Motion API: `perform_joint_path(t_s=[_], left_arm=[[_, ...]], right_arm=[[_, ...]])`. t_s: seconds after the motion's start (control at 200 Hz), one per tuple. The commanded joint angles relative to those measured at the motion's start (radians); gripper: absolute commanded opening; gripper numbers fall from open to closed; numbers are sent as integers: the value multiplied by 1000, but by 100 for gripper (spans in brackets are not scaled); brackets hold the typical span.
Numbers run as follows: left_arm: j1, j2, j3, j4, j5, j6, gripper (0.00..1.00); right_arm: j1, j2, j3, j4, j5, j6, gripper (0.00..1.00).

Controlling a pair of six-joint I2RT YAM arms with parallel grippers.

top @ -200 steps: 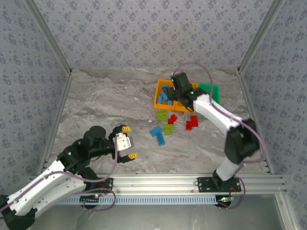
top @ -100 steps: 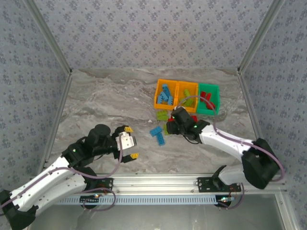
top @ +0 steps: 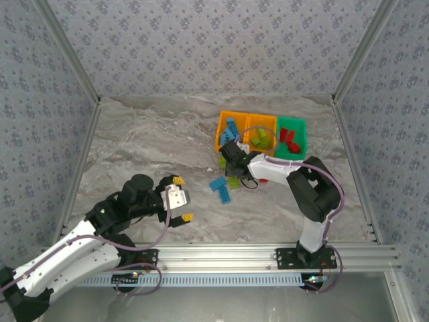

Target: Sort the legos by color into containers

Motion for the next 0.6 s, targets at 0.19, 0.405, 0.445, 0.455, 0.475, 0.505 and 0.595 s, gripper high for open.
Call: perform_joint_path(t_s=[0.19,0.405,0.445,0.455,0.475,0.505,0.595], left_arm=[[2,1,3,16,5,7,99],[3,-4,2,15,0,9,99],[2,-4,1,16,1,10,99],[3,-4,2,17,1,8,99],[2,-3,2,18,2,9,99],[3,-3,1,18,3,9,99],[3,-1,1,19,7,8,99]], right_arm=[[-2,-13,10,-46,71,-30,29],[32,-230,-48,-75,155,-29,27],[35,-294,-69,-75,185,-31,27],[34,-311,-72,-76,191,-31,27],[33,-343,-83,-77,206,-32,27],[32,-392,-96,-77,230,-36,27],[7,-535,-144,-43,297,-66,26]])
